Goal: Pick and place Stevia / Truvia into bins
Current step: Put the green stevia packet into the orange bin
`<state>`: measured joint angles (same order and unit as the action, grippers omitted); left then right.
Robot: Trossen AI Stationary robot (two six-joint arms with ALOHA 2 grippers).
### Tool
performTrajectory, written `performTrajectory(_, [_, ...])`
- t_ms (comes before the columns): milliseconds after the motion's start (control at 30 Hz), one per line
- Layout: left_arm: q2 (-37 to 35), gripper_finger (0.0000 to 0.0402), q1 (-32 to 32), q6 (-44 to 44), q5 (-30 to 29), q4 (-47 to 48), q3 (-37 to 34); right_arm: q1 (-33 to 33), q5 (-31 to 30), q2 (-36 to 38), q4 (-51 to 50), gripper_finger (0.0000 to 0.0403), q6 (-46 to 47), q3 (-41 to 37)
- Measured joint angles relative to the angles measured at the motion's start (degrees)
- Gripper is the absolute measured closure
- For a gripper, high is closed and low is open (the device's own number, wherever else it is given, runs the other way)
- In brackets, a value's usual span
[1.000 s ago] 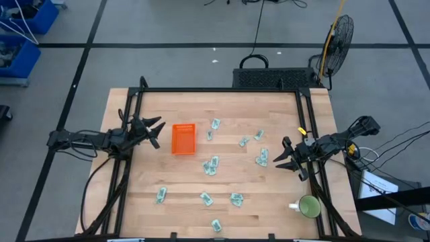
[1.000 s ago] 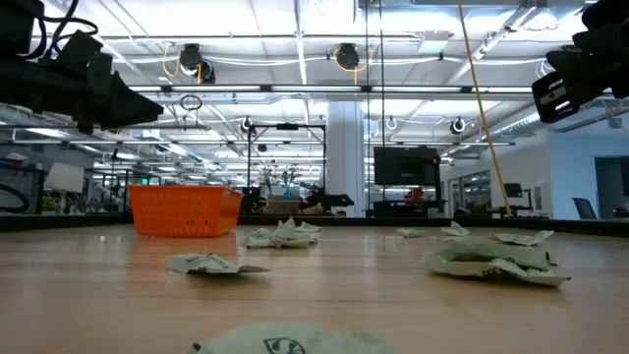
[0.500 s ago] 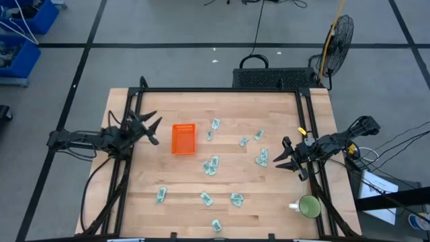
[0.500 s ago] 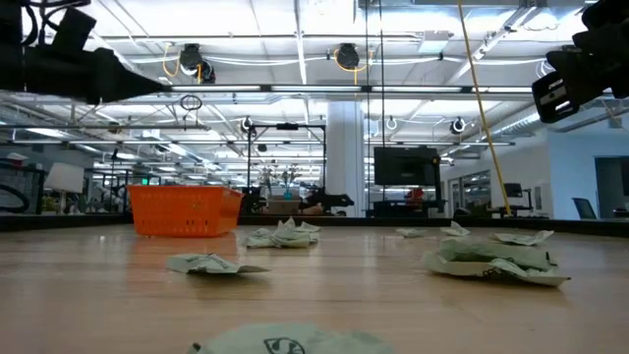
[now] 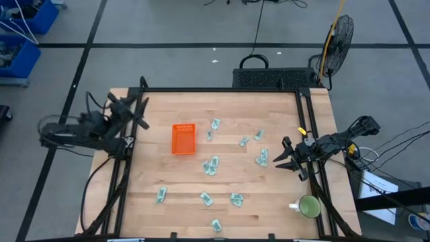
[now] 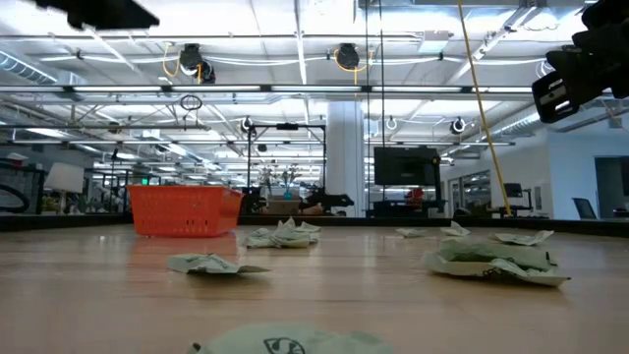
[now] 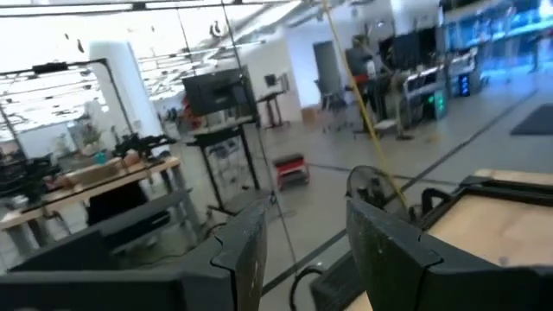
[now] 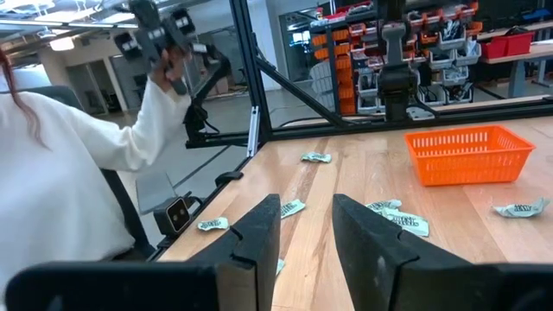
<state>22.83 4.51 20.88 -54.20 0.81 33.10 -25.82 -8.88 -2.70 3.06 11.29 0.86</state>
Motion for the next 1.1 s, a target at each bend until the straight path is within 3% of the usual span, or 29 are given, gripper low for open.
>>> performTrajectory(200, [10.0, 0.0236, 0.0, -0.2, 0.1, 2.4, 10.3, 0.0, 0.0, 0.0, 0.0, 0.0300, 0.0, 0.0])
performTrajectory(667, [19.7, 0.0236, 0.0, -0.4, 0.5, 3.4, 11.0, 0.0, 0.0, 0.0, 0.1, 0.0300, 0.0, 0.0])
performTrajectory(1000, [23.7, 0.0236, 0.0, -0.4, 15.5, 3.3, 11.0, 0.0, 0.0, 0.0, 0.1, 0.0300, 0.0, 0.0])
performTrajectory(1100, [24.6, 0.0236, 0.0, -0.4, 16.7, 3.3, 11.0, 0.0, 0.0, 0.0, 0.1, 0.0300, 0.0, 0.0])
